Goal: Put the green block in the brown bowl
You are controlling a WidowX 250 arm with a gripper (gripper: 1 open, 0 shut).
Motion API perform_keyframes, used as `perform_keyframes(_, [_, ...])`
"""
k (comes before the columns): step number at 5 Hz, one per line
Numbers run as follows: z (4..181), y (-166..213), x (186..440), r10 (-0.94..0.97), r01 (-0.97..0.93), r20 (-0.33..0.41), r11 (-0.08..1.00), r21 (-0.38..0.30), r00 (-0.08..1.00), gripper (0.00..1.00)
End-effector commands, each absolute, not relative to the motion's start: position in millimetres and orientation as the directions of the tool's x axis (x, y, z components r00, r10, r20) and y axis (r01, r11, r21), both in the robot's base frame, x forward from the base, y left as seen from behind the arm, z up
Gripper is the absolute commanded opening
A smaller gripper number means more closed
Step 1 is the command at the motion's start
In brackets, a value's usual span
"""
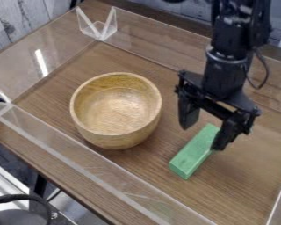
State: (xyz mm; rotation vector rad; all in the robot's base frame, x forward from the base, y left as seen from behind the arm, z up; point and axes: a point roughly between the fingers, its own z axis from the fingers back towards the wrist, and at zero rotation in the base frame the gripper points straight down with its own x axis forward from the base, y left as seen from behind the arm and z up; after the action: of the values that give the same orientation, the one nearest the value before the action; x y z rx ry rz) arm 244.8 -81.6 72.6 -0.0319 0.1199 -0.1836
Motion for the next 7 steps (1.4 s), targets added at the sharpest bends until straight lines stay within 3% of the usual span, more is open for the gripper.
perform_keyframes(1, [69.4,-84.7,250.9,-0.189,0.185,-0.081,0.981,-0.053,0.979,1.0])
perform_keyframes(3, [46.6,-85.9,251.6,-0.197,0.192,-0.078,0.979,-0.07,0.977,1.0])
perform_keyframes(7, [35.7,-87.9,249.0,-0.207,0.2,-0.053,0.973,-0.115,0.977,1.0])
